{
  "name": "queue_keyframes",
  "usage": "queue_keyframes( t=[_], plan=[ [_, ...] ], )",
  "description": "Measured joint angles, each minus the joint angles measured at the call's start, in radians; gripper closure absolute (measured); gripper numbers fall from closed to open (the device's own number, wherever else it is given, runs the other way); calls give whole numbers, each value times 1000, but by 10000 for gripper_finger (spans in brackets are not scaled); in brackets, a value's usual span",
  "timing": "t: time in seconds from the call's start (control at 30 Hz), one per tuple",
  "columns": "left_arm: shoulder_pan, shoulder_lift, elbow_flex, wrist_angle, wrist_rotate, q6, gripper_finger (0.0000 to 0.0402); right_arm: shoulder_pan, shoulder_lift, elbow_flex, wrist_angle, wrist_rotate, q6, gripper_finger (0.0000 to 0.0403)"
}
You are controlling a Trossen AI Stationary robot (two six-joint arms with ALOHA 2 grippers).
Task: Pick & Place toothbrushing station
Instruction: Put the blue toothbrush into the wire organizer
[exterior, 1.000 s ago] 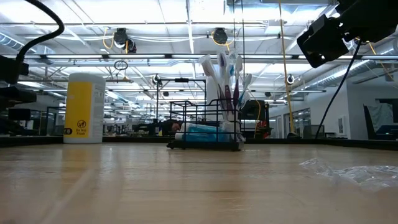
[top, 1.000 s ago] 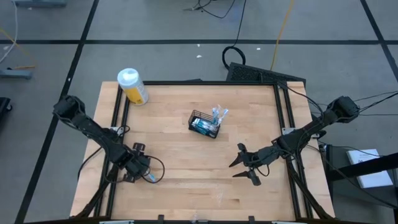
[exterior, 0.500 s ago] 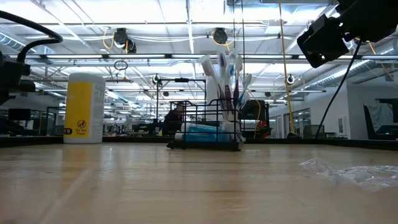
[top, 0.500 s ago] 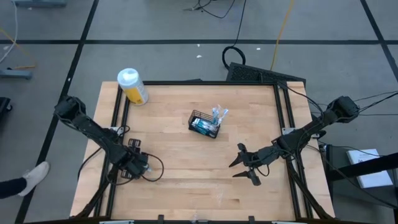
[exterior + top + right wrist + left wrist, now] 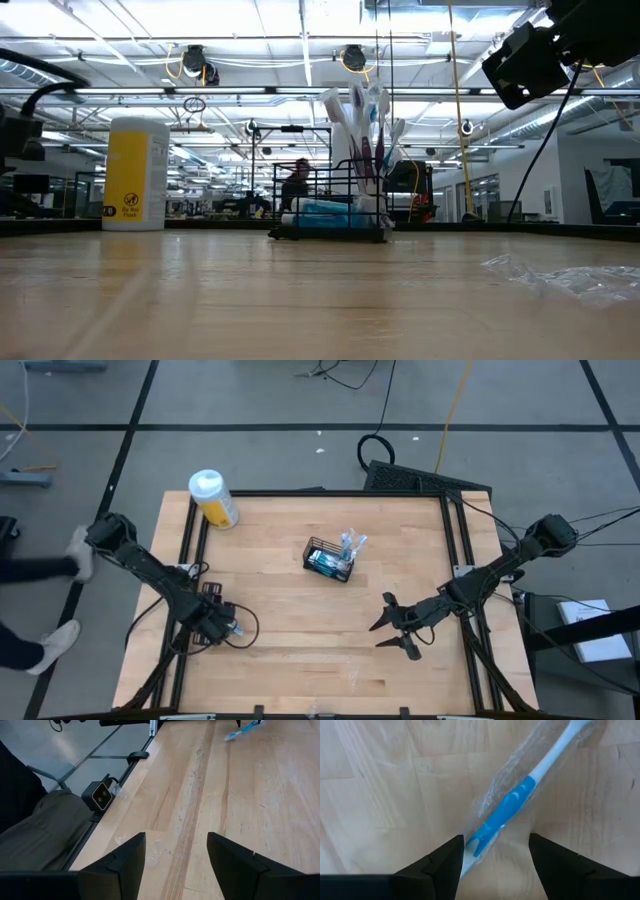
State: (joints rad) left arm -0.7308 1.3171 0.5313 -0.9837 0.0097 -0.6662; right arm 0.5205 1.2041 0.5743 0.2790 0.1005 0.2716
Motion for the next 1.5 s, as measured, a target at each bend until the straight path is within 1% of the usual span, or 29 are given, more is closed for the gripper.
queue_keyframes(
  t=[0.27, 0.37, 0.47, 0.6, 0.77, 0.87, 0.9, 1.03, 1.17, 1.23, 1.27, 1.33, 1.43, 1.5],
  plan=[
    [-10, 1, 2, -12, 3, -13, 165, 0, 0, 0, 0, 1, 1, 197],
    [-12, 1, 2, -13, -1, -35, 175, 0, 0, 0, 0, 1, 1, 197],
    [-13, 1, -1, -12, 1, -65, 200, 0, 0, 0, 0, 1, 4, 197],
    [-24, 2, -3, -16, 7, -99, 246, 5, 0, 0, 0, 2, 4, 197],
    [-36, 3, -5, -12, 12, -130, 324, 12, 0, 0, 0, 2, 4, 197],
    [-34, 5, -10, 11, -28, -141, 376, 12, 0, 0, 0, 2, 4, 197],
    [-33, 5, -10, 24, -34, -159, 384, 12, 0, 0, 0, 2, 4, 197],
    [-16, 5, -13, 72, -63, -215, 385, 12, 0, 0, 0, 4, 4, 197],
    [-3, 5, -12, 112, -99, -220, 385, 12, 0, 0, 0, 7, 4, 197],
    [2, 5, -1, 176, -163, -221, 385, 12, 0, 0, 0, 14, 4, 197],
    [8, 7, 6, 245, -207, -223, 385, 12, 0, 0, 0, 26, 4, 197],
    [17, 12, 9, 342, -253, -211, 385, 12, 0, 0, 0, 31, 4, 197],
    [30, 11, 2, 516, -291, -143, 385, 12, 0, 0, -1, 32, 4, 197],
    [47, 10, 7, 635, -356, -86, 385, 12, 0, 0, -1, 33, 4, 197]
  ],
)
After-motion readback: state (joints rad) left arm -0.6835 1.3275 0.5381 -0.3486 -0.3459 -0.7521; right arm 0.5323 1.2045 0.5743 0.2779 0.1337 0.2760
